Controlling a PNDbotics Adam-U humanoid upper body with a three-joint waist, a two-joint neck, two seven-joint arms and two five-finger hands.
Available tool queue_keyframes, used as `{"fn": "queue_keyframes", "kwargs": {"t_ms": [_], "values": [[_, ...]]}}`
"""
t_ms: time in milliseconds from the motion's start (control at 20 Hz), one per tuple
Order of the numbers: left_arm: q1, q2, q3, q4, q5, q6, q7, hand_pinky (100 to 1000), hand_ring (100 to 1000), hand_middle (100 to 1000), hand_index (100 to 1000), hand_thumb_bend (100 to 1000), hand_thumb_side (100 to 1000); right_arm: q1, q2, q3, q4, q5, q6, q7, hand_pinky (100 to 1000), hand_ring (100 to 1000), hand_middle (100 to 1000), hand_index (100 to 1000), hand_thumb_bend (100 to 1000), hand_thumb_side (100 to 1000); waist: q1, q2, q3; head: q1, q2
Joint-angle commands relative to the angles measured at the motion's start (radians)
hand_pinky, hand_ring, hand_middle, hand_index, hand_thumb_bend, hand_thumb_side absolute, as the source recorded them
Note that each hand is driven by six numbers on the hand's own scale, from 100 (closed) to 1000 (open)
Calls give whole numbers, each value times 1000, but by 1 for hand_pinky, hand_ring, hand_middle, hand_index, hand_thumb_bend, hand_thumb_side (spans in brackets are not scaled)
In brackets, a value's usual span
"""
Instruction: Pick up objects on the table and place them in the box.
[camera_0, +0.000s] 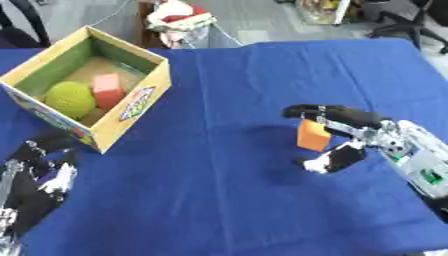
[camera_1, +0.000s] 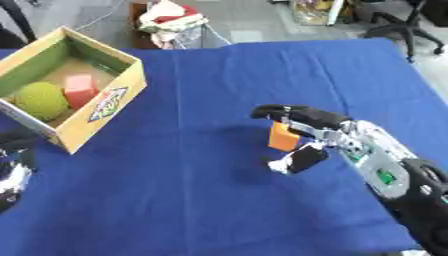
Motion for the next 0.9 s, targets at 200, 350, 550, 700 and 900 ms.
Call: {"fn": "queue_keyframes", "kwargs": {"t_ms": [200, 350, 550, 700, 900], "values": [[-7, 14, 9, -13, -2, 0, 3, 546, 787, 749, 801, 210, 352, 3, -26, -62, 35, 30, 15, -62, 901, 956, 955, 995, 343, 471, 2, -12, -1, -6, -11], [-8, 14, 9, -13, -2, 0, 3, 546, 787, 749, 801, 209, 352, 2, -29, -77, 32, 32, 19, -85, 899, 953, 952, 996, 345, 465, 3, -12, -2, -7, -12], [-8, 13, 8, -13, -2, 0, 2, 546, 787, 750, 802, 209, 352, -2, -29, -78, 47, 57, 23, -83, 901, 951, 955, 999, 350, 454, 2, -12, 0, -11, -13], [-9, 14, 8, -13, -3, 0, 3, 546, 787, 750, 802, 208, 352, -1, -26, -78, 75, 88, 22, -81, 901, 950, 955, 1000, 354, 456, 2, -13, 1, -12, -14], [-9, 14, 8, -13, -3, 0, 3, 546, 788, 750, 801, 207, 353, 0, -18, -81, 123, 116, 21, -86, 895, 943, 948, 997, 340, 451, 2, -13, 1, -13, -15]]}}
